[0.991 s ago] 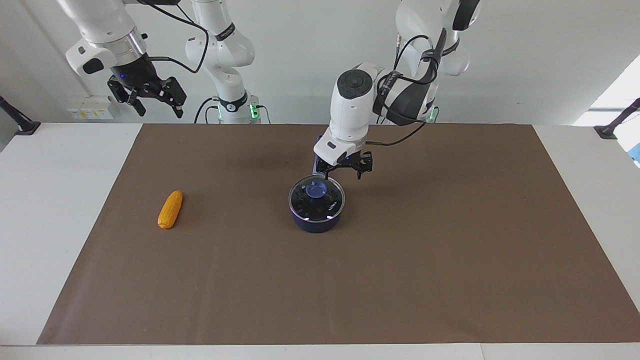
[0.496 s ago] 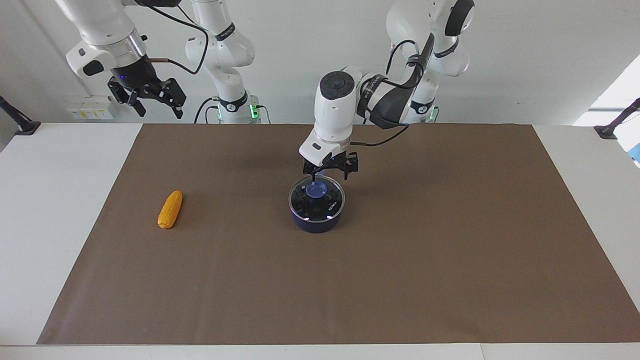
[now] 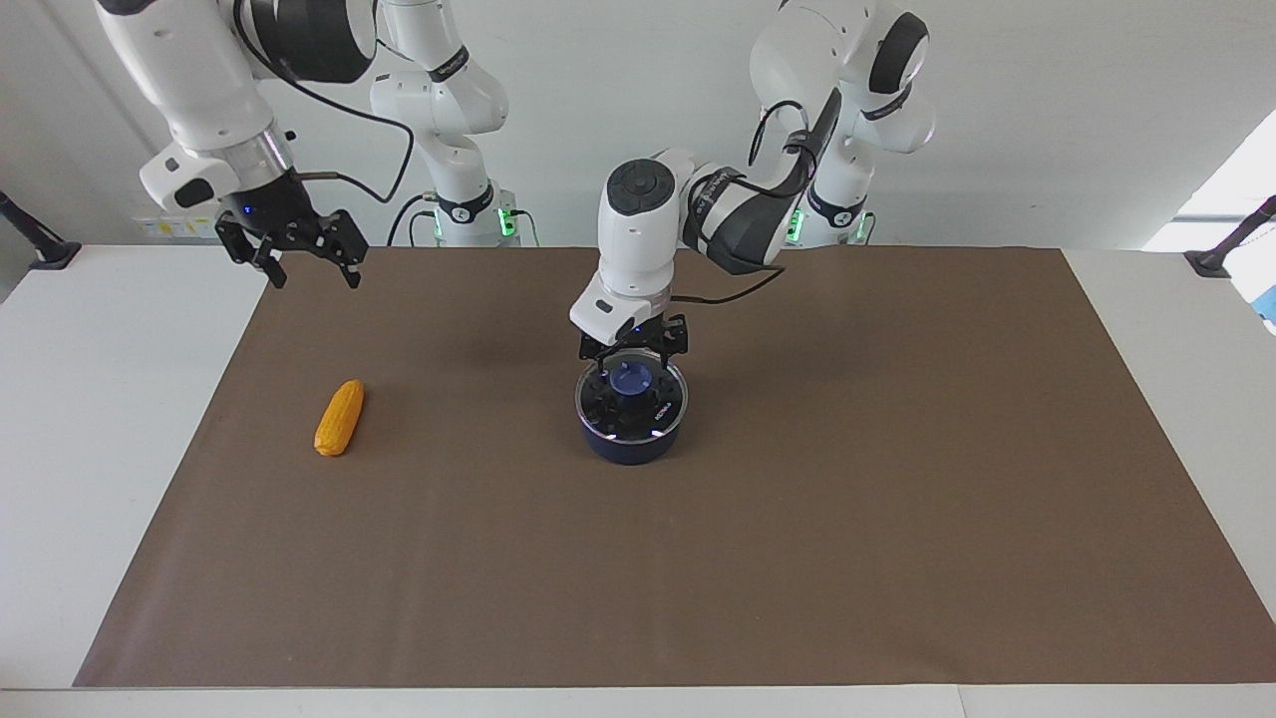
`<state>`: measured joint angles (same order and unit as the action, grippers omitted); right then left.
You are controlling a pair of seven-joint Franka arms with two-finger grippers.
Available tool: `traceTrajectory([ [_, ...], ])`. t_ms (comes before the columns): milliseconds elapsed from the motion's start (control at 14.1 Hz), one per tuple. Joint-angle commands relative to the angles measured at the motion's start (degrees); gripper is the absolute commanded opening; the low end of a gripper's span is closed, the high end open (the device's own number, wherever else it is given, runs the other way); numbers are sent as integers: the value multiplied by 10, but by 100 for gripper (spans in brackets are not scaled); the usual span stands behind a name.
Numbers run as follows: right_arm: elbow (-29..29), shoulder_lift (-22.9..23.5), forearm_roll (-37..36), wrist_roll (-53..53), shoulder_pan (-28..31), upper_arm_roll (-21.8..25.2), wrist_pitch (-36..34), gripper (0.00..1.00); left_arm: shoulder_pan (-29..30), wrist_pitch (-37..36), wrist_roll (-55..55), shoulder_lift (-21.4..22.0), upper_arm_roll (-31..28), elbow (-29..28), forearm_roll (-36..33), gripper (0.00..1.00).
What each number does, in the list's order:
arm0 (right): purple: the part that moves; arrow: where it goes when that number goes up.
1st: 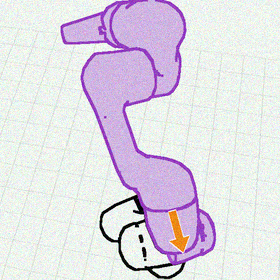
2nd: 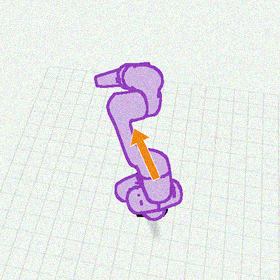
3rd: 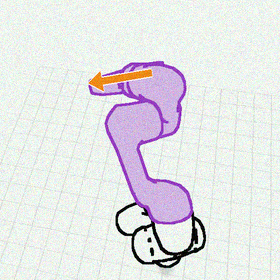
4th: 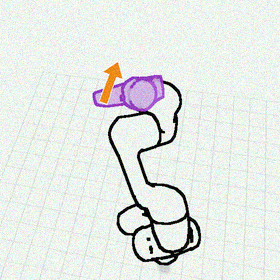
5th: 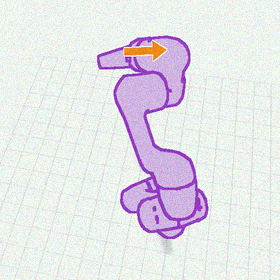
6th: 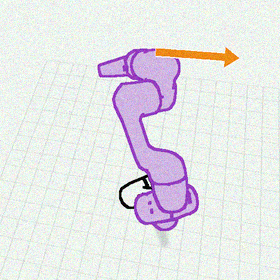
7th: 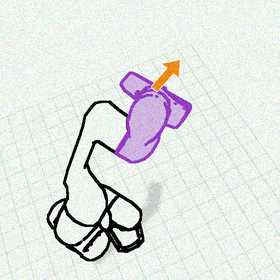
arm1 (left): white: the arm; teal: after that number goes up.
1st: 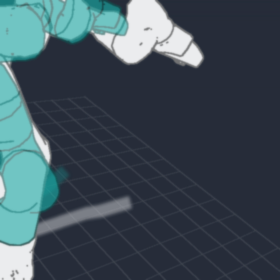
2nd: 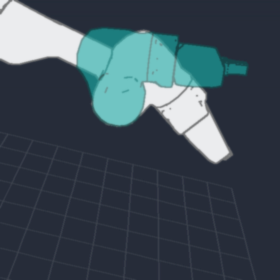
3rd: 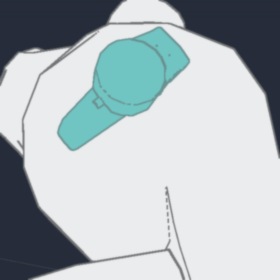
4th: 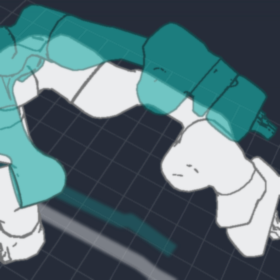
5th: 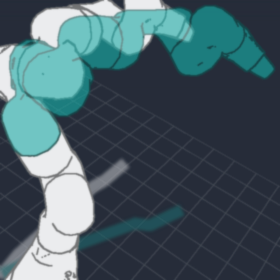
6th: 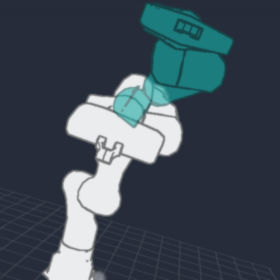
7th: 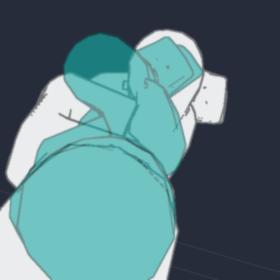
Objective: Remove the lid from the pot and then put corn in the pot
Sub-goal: 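Grasp the lid knob with the left gripper while the right gripper reaches the corn, then close the right gripper on the yellow corn cob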
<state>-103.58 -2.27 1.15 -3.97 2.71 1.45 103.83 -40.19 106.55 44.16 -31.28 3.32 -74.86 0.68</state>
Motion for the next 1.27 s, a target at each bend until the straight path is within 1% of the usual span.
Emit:
traceTrajectory([
  [0, -10, 56, 2, -32, 18, -3, 60, 100, -7, -10, 7, -28, -7, 38, -25, 100],
  [142, -10, 101, 2, -30, 29, -3, 106, 100, -5, -6, 7, -32, -6, 37, -26, 100],
  [212, -10, 114, 2, -28, 31, -3, 118, 100, -6, -4, 7, -32, -6, 36, -25, 100],
  [354, -12, 122, 1, -25, 31, -2, 121, 100, -4, 0, 9, -32, -4, 31, -15, 100],
  [496, -15, 145, 1, -26, 42, -2, 134, 100, -7, -4, 11, -29, -4, 31, -5, 100],
  [779, -88, 160, 1, -24, 68, -2, 226, 100, -5, -1, 11, -26, -5, 26, -5, 100],
  [850, -100, 163, 1, -24, 70, -2, 232, 100, -3, 0, 11, -26, -5, 23, -5, 100],
  [920, -108, 167, 1, -23, 73, -2, 233, 100, -2, 2, 11, -26, -5, 22, -5, 94],
  [1204, -115, 184, 1, -11, 78, -2, 247, 100, -3, 18, 11, -24, -5, 11, -6, 84],
])
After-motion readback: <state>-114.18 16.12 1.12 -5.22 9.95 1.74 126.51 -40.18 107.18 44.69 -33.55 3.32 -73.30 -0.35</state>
